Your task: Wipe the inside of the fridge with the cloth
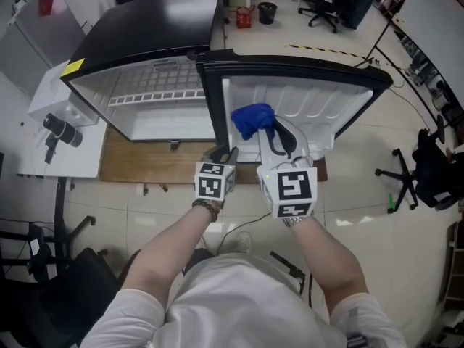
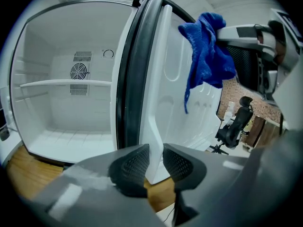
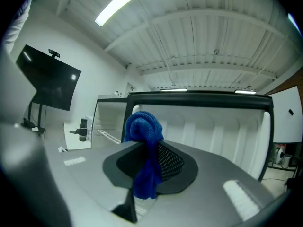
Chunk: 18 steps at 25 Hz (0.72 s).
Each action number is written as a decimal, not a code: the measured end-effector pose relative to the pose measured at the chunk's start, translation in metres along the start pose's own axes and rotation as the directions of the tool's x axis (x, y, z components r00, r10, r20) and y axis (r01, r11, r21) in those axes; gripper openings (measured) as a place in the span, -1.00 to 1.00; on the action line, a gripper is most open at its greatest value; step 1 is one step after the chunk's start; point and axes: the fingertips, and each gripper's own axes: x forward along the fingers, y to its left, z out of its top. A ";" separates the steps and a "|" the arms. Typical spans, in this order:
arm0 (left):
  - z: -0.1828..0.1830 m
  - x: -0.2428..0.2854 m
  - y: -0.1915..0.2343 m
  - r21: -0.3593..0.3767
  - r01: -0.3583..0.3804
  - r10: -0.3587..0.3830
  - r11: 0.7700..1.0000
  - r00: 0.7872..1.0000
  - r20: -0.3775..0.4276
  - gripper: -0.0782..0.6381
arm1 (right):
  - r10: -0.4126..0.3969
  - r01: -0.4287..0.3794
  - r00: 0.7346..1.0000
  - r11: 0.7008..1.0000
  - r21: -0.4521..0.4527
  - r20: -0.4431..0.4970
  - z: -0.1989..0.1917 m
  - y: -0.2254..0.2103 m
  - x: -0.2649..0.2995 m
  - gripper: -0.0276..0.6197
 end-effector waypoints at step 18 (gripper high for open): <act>0.000 0.000 0.001 0.006 0.013 -0.013 1.000 1.000 0.000 -0.52 | -0.021 0.026 0.994 0.998 0.048 -0.104 -0.055 0.027 0.059 -0.72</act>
